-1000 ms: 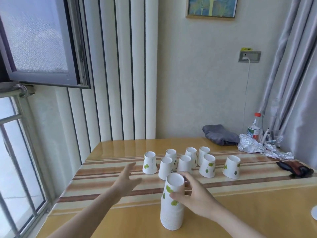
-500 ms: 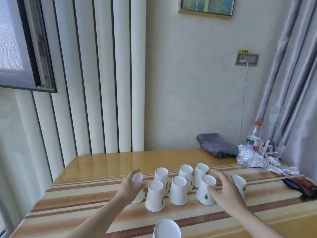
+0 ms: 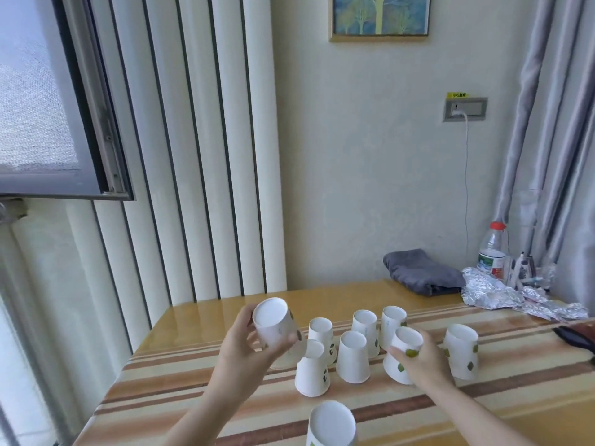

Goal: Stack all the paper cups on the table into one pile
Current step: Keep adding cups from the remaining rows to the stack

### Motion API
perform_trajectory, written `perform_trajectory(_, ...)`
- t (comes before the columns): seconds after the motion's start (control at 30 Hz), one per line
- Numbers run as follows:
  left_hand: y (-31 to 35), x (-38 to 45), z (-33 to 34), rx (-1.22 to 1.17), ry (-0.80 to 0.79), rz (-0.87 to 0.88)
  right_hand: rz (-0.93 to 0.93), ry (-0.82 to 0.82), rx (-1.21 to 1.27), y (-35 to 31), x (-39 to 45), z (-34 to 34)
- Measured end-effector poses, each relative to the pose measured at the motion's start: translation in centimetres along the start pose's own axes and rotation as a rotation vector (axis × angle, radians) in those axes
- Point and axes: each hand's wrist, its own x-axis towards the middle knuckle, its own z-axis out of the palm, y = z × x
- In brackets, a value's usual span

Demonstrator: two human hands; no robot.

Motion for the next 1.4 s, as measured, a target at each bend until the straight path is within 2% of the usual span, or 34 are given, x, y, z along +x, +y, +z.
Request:
perform_trajectory(0.2,6.1,-4.3,1.5,-0.038,-0.209,0.014,-0.124,0.025,0.149,-4.9,-5.2,-4.5)
perform_trajectory(0.47,5.7,-8.7,3.3,0.04,-0.328,-0.065,-0.34,-0.124,0.325,-9.1,-12.5,-8.7)
perform_trajectory(0.67,1.7,-11.3,3.9,0.057,-0.395,-0.206,-0.442,-0.191,0.359,-10.5,-15.9,-7.4)
perform_trajectory(0.87,0.4,-12.3,2.0,0.039,-0.455,-0.24,-0.438,-0.295,0.263,-9.9,-16.7,-3.2)
perform_trajectory(0.93,-0.3,-12.0,0.2,0.048,-0.425,-0.28,-0.447,-0.316,0.232,-9.7,-17.1,-2.3)
perform_trajectory(1.07,-1.9,-10.7,-3.1,0.07,-0.268,-0.307,-0.438,-0.399,0.189,-7.9,-18.0,-1.0)
perform_trajectory(1.23,-3.6,-7.6,-3.2,0.141,-0.045,-0.322,-0.378,-0.526,0.149,-5.5,-17.2,-0.7)
perform_trajectory(1.4,-5.8,-3.4,0.0,0.286,0.017,-0.331,-0.188,-0.405,0.293,-5.1,-12.8,-2.9)
